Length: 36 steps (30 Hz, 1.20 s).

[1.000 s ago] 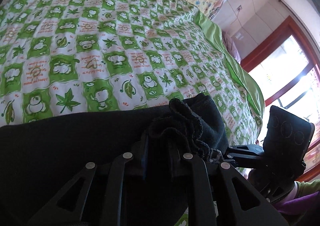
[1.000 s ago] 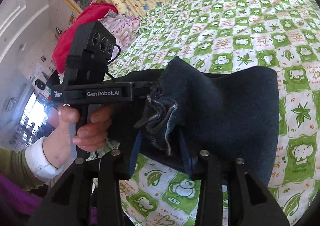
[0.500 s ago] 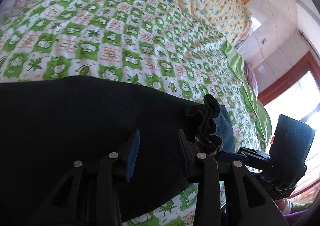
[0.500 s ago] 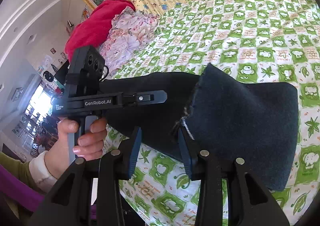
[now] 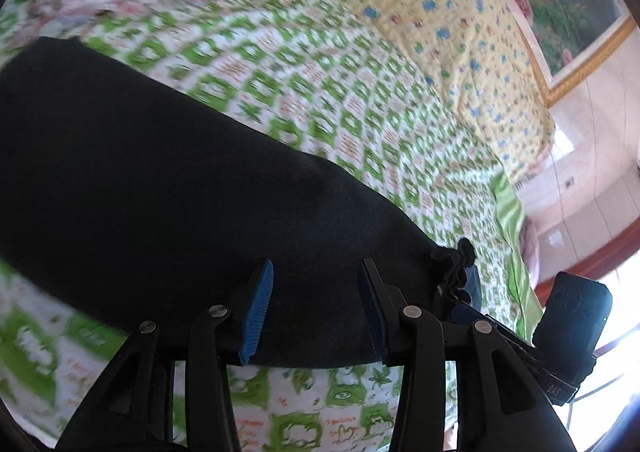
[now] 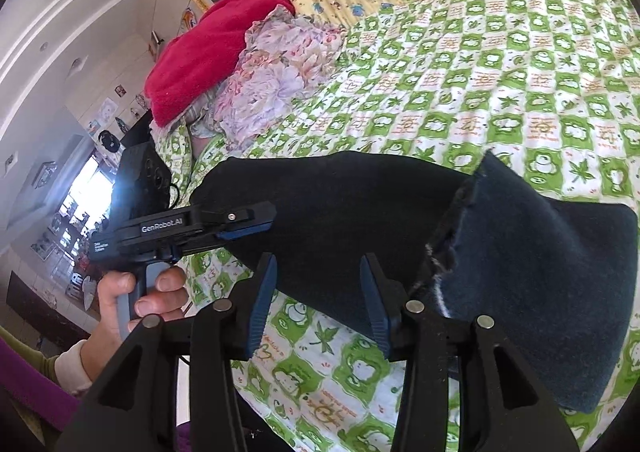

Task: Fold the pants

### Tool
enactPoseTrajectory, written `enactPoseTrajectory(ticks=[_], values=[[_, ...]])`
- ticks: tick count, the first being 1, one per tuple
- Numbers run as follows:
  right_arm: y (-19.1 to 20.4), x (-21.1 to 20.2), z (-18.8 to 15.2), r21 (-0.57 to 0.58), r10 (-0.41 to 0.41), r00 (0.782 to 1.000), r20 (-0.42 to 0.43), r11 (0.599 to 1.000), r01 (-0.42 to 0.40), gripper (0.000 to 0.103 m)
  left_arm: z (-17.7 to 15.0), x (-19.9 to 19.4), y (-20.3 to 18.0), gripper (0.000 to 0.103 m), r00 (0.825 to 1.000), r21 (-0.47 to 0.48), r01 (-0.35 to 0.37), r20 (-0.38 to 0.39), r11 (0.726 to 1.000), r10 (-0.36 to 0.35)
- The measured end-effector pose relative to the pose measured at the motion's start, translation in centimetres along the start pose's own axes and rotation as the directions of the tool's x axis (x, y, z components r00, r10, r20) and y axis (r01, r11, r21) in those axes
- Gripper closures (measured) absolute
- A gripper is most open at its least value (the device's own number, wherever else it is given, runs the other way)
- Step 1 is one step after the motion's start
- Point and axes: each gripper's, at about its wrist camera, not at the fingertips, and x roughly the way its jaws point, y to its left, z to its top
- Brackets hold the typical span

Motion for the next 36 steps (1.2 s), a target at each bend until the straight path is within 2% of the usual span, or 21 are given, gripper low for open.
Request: enactPoseTrajectory(ticks=[4,8,12,13,18,20,22,24,32,36], values=[[0.9,1.3,0.6,-0.026,0.017,1.0,-0.019,1.0,-0.018,0.058,-0.8,-3.5,1.5,0.058,0.994,-0.04,-0.072,0.083,0.997,0.075],[1.8,2.6,1.0,-0.04,0.041,0.998,-0.037,0.998,-0.043,0.058,-1.4,-6.1,3.1,0.054,0.982,-0.063,-0.139,0.124,0.988,0.145],[2.9,3.9,1.5,-0.063,0.062,0.997,-0.056,0.996,-0.065,0.058,-1.9,-8.6,4.6,0.05,0.972,-0.102,-0.16,0.159,0.982,0.174],[3.2,4.2,1.6,-0.068,0.065,0.996,-0.061,0.995,-0.07,0.058,-2.0,-9.2,5.0,0.047,0.97,-0.119,-0.16,0.165,0.98,0.179],[4.6,6.1,2.6,-0.097,0.086,0.992,-0.093,0.991,-0.095,0.057,-2.1,-11.0,7.4,0.046,0.963,-0.214,-0.15,0.188,0.965,0.191],[5.2,6.8,3.0,-0.113,0.09,0.99,-0.105,0.988,-0.102,0.048,-2.2,-11.4,8.1,0.046,0.961,-0.239,-0.147,0.196,0.96,0.196],[5.9,7.6,3.6,-0.135,0.096,0.989,-0.112,0.985,-0.111,0.045,-2.3,-11.9,8.8,0.045,0.957,-0.264,-0.149,0.205,0.953,0.207],[6.9,8.6,4.2,-0.168,0.1,0.987,-0.127,0.978,-0.121,0.045,-2.3,-12.0,9.3,0.04,0.955,-0.283,-0.142,0.212,0.948,0.206],[9.6,14.4,8.1,-0.239,0.116,0.972,-0.204,0.957,-0.164,0.045,-2.3,-11.9,11.6,0.039,0.954,-0.344,-0.126,0.217,0.931,0.209],[10.6,18.0,10.1,-0.274,0.106,0.963,-0.249,0.946,-0.174,0.045,-2.1,-11.5,12.3,0.034,0.953,-0.373,-0.116,0.219,0.921,0.209]])
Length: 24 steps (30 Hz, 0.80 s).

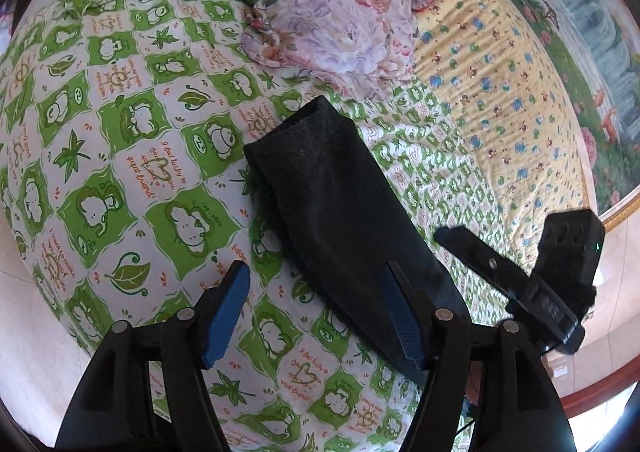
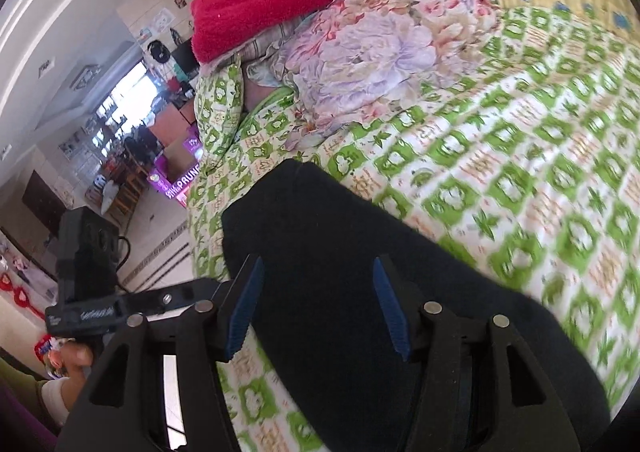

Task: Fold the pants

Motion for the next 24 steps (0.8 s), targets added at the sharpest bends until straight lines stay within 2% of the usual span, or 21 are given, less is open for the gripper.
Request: enactPoseTrajectory(ticks=[8,13,15,17,19,24], values=[[0.3,6.9,4.4,-0.084,-0.008,0.994,-0.107,0.996,-0.001,0.044,1.0,2.1,1.3,0.034,1.0,-0.062,-0.009,-0.016,0.998,0.008],[0.4,10.5,5.8,-0.129,0.007,0.98,-0.201,0.991,-0.033,0.045,1.9,3.3,1.3,0.031,1.0,-0.063,-0.014,-0.015,0.998,0.013],[-0.2,11.9,6.1,-0.103,0.031,0.964,-0.264,0.993,-0.06,0.056,2.2,3.7,1.1,0.03,1.0,-0.057,-0.021,-0.011,0.998,0.02],[-1.3,12.7,6.4,-0.056,0.054,0.955,-0.29,0.996,-0.073,0.067,2.5,4.1,1.0,0.031,1.0,-0.054,-0.03,0.004,0.998,0.031],[-2.4,12.9,6.7,-0.007,0.085,0.953,-0.29,0.996,-0.091,0.073,2.8,4.7,0.7,0.034,0.999,-0.041,-0.036,0.014,0.999,0.037],[-3.4,12.7,6.5,0.044,0.135,0.954,-0.266,0.991,-0.128,0.075,3.5,5.8,0.4,0.054,0.999,-0.032,-0.037,0.023,0.999,0.038]])
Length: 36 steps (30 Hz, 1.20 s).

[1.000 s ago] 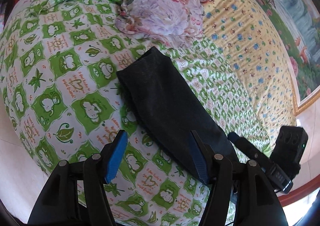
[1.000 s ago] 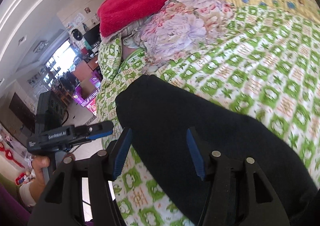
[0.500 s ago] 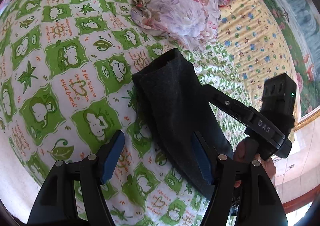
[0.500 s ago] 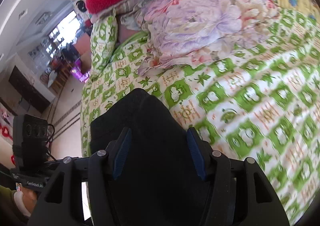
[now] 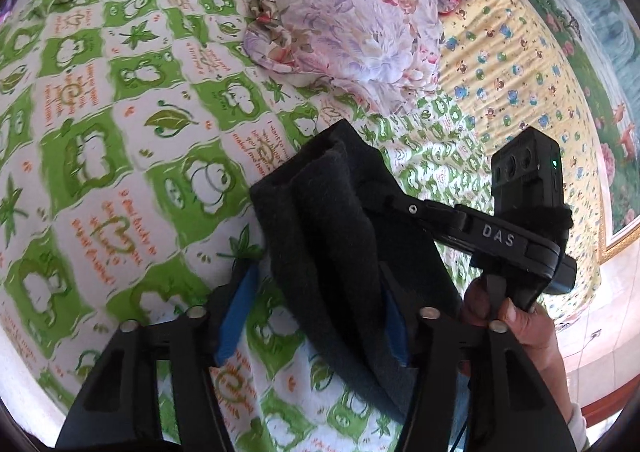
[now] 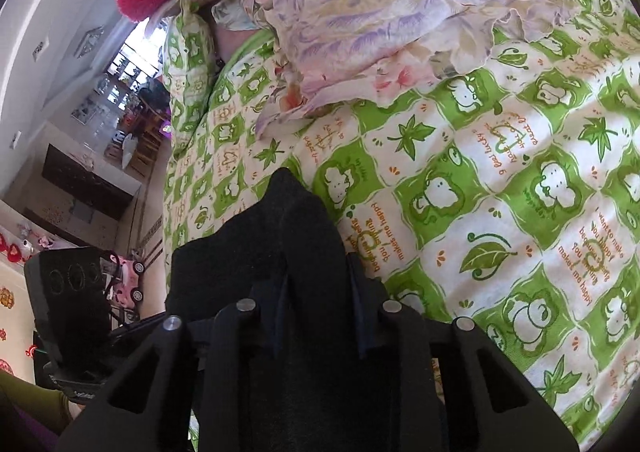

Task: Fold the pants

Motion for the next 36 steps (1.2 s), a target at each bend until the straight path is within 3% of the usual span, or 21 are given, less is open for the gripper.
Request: enactPoseTrajectory(ticks=[2,8,14,21,28,36], values=[[0.0,-0.1,-0.1,0.003,0.009,1.0,0.01,1.0,-0.009,0.075,0.4,0.4,0.0,0.069,1.0,-0.004,0.01,-0.011,1.0,-0.01],[0.6,-1.3,-0.4,0.005,0.025,0.998,0.064,1.0,-0.026,0.078,0.4,-0.2,-1.2,0.079,1.0,0.031,0.018,-0.006,0.999,-0.018],[1.8,-5.4,-1.7,-0.001,0.054,0.984,0.169,0.998,-0.055,0.079,0.1,-1.5,-4.3,0.082,0.999,0.119,0.031,0.011,0.992,-0.032],[2.5,-11.6,-4.2,0.01,0.067,0.954,0.293,0.997,-0.073,0.079,-0.8,-3.6,-9.3,0.083,0.996,0.228,0.081,0.024,0.97,-0.089],[1.7,-17.5,-8.0,0.055,0.058,0.913,0.403,0.995,-0.087,0.079,-2.9,-4.8,-15.1,0.083,0.991,0.368,0.117,0.018,0.923,-0.133],[0.0,-22.4,-13.1,0.126,-0.008,0.879,0.476,0.99,-0.059,0.079,-6.6,-4.3,-19.7,0.083,0.982,0.465,0.187,-0.057,0.865,-0.182]])
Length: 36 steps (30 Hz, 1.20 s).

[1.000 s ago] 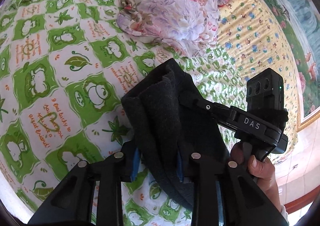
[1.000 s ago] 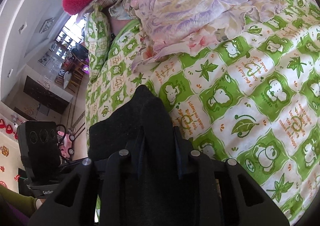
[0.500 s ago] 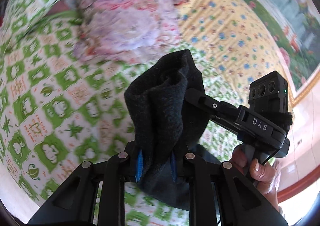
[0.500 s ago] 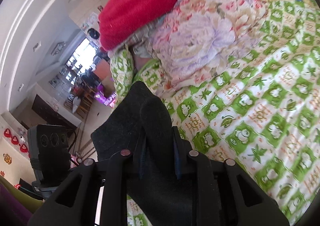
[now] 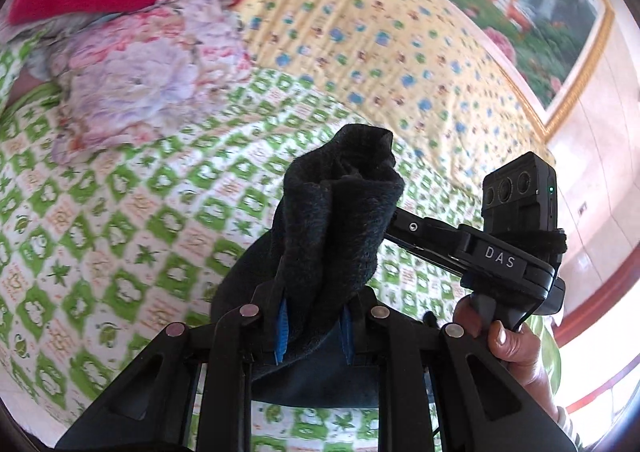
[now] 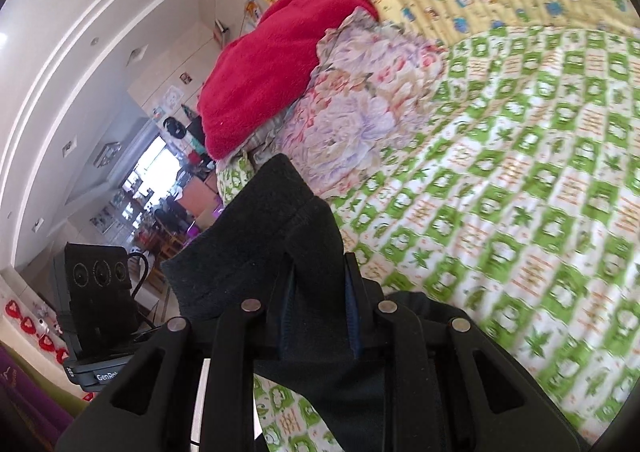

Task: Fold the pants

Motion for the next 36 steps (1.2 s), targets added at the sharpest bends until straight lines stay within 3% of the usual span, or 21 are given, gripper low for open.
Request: enactPoseTrajectory(ticks=[14,26,36], values=[[-4.7,-9.2,-5.0,0.119,-0.073,0.988,0.134,0.991,0.057,0.08,-3.5,3.5,-8.9,0.083,0.988,0.17,0.103,-0.128,0.98,-0.082],[-8.1,-14.9,-9.3,0.227,-0.117,0.965,0.233,0.972,0.063,0.08,-6.0,5.9,-14.8,0.083,0.969,0.286,0.171,-0.223,0.943,-0.108],[-10.3,-17.4,-11.9,0.282,-0.164,0.954,0.251,0.955,0.09,0.08,-8.9,8.1,-17.7,0.083,0.953,0.343,0.196,-0.288,0.918,-0.096]])
